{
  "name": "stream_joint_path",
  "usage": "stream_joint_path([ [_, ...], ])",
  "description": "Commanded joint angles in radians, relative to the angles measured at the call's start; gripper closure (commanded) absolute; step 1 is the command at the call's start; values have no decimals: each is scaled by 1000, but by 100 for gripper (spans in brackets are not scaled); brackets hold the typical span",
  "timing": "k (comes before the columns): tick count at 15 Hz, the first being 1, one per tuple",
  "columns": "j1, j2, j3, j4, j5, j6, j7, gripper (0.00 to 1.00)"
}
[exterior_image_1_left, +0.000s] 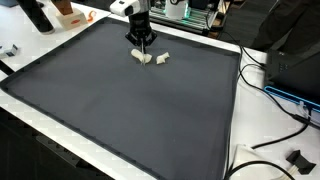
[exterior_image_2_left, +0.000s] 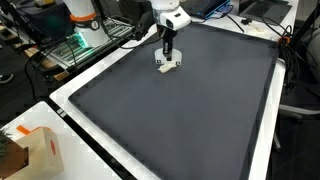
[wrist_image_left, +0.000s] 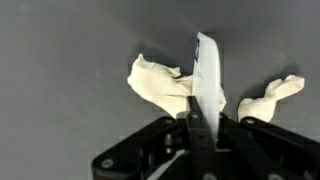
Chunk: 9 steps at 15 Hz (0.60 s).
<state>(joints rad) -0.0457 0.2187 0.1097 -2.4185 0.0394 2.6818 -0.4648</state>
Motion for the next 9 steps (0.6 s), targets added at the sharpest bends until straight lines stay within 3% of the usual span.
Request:
stream_joint_path([
  [1,9,133,8,126,-5,-41,11,99],
  [9,14,253,17,330,12,-144,44,99],
])
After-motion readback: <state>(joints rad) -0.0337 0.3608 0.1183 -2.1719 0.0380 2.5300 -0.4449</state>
